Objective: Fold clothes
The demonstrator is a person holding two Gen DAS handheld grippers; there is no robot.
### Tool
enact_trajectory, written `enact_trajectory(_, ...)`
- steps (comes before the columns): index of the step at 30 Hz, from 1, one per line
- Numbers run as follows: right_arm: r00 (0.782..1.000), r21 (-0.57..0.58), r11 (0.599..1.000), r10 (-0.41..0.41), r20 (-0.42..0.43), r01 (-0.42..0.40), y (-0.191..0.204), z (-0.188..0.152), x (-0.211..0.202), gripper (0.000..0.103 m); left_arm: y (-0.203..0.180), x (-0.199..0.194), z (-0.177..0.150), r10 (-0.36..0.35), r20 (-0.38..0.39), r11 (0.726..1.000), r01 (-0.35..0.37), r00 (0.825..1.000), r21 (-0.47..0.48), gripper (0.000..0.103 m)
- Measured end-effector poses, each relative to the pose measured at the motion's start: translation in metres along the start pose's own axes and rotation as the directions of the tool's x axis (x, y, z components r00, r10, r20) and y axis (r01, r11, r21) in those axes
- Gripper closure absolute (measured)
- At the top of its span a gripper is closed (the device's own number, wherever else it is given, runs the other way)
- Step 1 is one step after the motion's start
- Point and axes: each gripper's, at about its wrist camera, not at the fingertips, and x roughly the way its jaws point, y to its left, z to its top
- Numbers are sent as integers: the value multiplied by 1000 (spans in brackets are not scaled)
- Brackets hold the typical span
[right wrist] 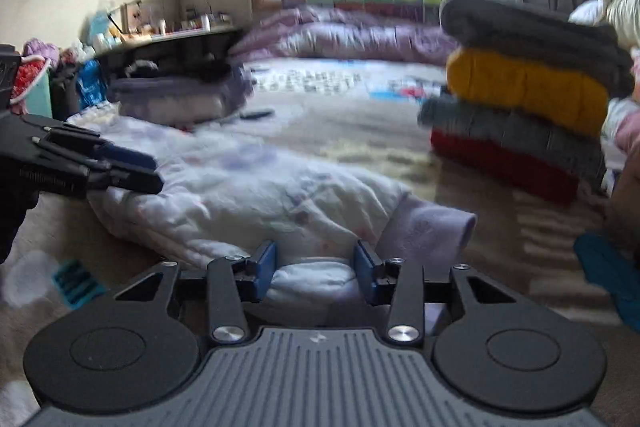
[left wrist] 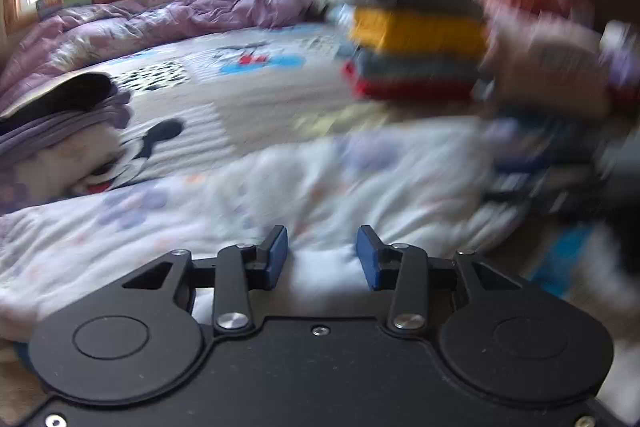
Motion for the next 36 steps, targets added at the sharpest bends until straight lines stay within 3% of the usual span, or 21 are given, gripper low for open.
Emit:
enact_trajectory(6,999,-5,1000,14,-33,-14,-1,-2,9,60,15,9,-5,-38,-19,997,37,999,-74,59)
enact_trajectory(10,999,22,999,48,-9,-48,-5,0,-1,60,23,-10,2,-80,-6,992,79,997,-98,59)
enact_trajectory(14,992,25,999,42,120,-45,-3,8,-22,60,53,-41,6,43,103,984,-25,994,-174,59)
enact_trajectory(17,983,-31,999,22,183,-16,4,20,-20,60,79,-51,0,173,119,960,-140,978,-245,60)
enact_trajectory(20,988,-14,1000,-1,153,3,2,29,4,60,98,-48,-8,238,90,936,-204,967,-289,61)
enact_trajectory(24,999,55,998,-4,45,2,-10,19,28,59,121,-23,-25,342,-52,888,-341,938,-309,57)
enact_trajectory(29,999,77,997,13,30,-15,-15,15,33,59,125,-18,-30,366,-81,879,-372,927,-299,56)
enact_trajectory(31,999,79,997,15,36,-17,-15,14,31,59,128,-23,-29,349,-84,878,-357,933,-319,56)
enact_trajectory(33,998,75,997,13,56,-17,-13,14,27,59,134,-37,-27,350,-52,867,-344,935,-361,58)
enact_trajectory(36,996,70,997,9,85,-15,-11,15,21,57,144,-59,-24,391,24,840,-346,920,-418,58)
